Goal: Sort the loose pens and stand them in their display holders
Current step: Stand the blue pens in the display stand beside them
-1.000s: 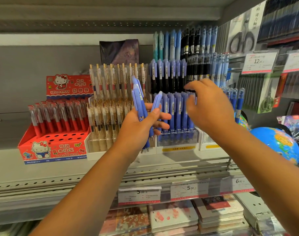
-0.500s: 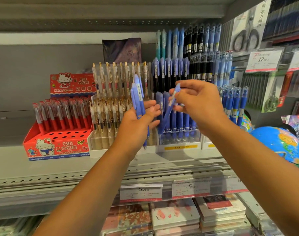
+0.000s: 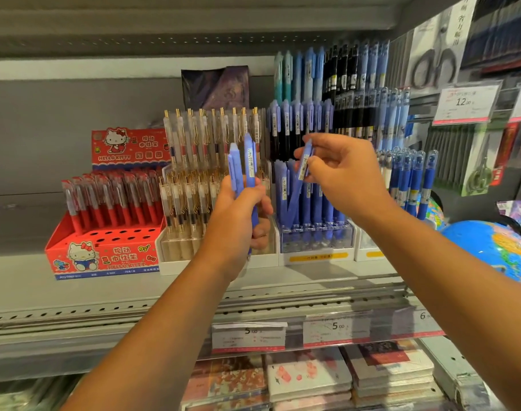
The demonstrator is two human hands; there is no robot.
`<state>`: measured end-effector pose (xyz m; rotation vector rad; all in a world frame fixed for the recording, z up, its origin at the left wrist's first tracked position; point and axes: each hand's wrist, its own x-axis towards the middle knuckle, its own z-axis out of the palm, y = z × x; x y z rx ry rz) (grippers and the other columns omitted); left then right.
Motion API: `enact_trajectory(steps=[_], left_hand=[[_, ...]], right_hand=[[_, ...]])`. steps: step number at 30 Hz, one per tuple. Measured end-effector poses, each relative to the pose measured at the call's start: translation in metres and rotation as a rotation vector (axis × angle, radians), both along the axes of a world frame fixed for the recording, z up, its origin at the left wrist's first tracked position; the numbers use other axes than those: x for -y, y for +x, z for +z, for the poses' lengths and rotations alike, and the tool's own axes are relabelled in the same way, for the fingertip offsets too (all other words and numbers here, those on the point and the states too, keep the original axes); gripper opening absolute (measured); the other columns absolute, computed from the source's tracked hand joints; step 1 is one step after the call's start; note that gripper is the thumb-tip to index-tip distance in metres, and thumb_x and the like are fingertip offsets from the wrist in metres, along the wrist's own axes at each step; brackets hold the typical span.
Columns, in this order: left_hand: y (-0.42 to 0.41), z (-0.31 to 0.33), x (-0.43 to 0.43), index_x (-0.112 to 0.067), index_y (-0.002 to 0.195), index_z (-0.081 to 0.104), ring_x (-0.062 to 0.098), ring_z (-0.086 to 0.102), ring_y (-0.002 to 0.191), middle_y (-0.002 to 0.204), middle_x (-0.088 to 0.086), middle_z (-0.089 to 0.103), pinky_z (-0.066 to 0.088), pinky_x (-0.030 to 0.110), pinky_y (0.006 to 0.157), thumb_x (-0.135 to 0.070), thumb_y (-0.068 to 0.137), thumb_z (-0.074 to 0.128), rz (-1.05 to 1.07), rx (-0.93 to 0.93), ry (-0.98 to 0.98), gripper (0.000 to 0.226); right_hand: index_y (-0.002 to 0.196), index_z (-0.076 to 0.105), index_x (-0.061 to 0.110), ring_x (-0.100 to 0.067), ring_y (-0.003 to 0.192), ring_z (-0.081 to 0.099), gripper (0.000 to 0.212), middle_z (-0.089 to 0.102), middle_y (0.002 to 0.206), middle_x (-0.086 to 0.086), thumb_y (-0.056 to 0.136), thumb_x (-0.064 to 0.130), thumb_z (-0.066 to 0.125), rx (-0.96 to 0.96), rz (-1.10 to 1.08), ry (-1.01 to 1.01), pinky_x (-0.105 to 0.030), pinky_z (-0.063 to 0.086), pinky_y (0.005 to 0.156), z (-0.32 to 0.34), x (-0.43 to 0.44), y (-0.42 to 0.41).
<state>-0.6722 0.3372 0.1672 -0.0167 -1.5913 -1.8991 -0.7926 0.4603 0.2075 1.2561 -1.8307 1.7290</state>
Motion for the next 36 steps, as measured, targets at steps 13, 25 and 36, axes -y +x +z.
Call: enact_trajectory(steps=[13, 25, 36], left_hand=[[0.001, -0.001, -0.004, -0.013, 0.111, 0.059, 0.023, 0.071, 0.071, 0.080, 0.003, 0.073, 0.058, 0.031, 0.062, -0.013, 0.104, 0.046, -0.005, -0.060, -0.167, 0.015], [-0.002, -0.003, -0.009, -0.019, 0.113, 0.061, 0.026, 0.074, 0.091, 0.096, 0.005, 0.075, 0.062, 0.039, 0.072, -0.019, 0.103, 0.049, -0.076, 0.067, -0.214, 0.015], [0.000, -0.002, -0.002, -0.023, 0.090, 0.041, 0.009, 0.031, 0.046, 0.058, -0.010, 0.037, 0.028, 0.023, 0.041, -0.043, 0.094, 0.057, 0.169, 0.008, -0.174, 0.026]], right_hand=[[0.120, 0.068, 0.014, -0.016, 0.068, 0.056, 0.034, 0.068, 0.086, -0.008, 0.093, 0.002, 0.052, -0.337, -0.253, 0.411, -0.029, 0.047, 0.067, -0.009, 0.010, 0.013], [0.109, 0.064, 0.014, -0.017, 0.078, 0.071, 0.024, 0.070, 0.087, -0.008, 0.088, 0.007, 0.071, 0.088, 0.127, -0.083, -0.026, 0.059, 0.065, 0.007, -0.006, 0.020], [0.116, 0.061, 0.019, -0.014, 0.091, 0.067, 0.026, 0.065, 0.095, 0.004, 0.092, 0.013, 0.068, -0.046, -0.110, -0.091, -0.037, 0.059, 0.077, -0.010, -0.013, -0.005]])
